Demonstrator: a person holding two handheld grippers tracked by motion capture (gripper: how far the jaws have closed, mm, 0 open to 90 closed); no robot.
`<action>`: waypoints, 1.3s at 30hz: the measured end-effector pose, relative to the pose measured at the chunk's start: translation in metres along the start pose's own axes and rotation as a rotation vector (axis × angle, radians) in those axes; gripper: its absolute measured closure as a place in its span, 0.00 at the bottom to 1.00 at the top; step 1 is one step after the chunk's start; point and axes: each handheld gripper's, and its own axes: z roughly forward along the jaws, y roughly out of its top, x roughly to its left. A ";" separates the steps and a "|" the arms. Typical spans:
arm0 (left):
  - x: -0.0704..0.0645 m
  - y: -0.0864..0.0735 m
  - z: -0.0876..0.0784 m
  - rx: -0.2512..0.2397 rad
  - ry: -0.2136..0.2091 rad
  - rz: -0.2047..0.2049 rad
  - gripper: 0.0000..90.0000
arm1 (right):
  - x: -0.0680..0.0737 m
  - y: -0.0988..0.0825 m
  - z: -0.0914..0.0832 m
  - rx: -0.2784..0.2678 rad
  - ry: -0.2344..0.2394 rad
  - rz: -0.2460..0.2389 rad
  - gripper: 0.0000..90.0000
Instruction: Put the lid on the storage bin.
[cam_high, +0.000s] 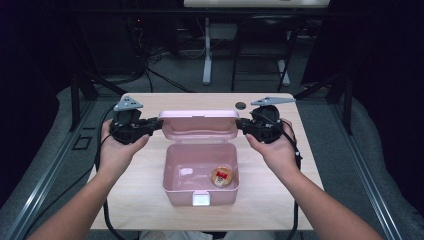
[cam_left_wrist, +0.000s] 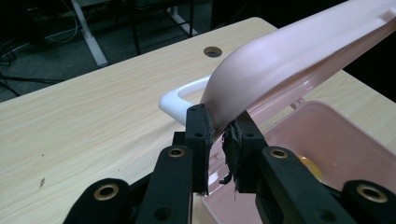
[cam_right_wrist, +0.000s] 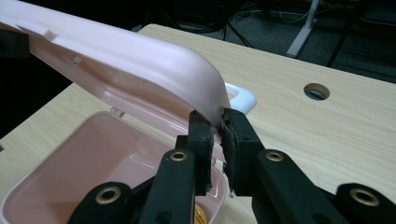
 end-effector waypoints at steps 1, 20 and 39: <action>0.000 0.000 0.000 0.001 -0.002 -0.002 0.89 | 0.001 -0.001 0.000 -0.001 0.001 0.002 0.91; -0.007 -0.012 -0.009 0.008 -0.021 0.011 0.88 | 0.006 -0.012 -0.009 0.015 0.026 -0.020 0.88; -0.010 -0.021 -0.012 0.000 -0.005 0.063 0.93 | 0.011 -0.027 -0.018 0.011 0.054 -0.023 0.88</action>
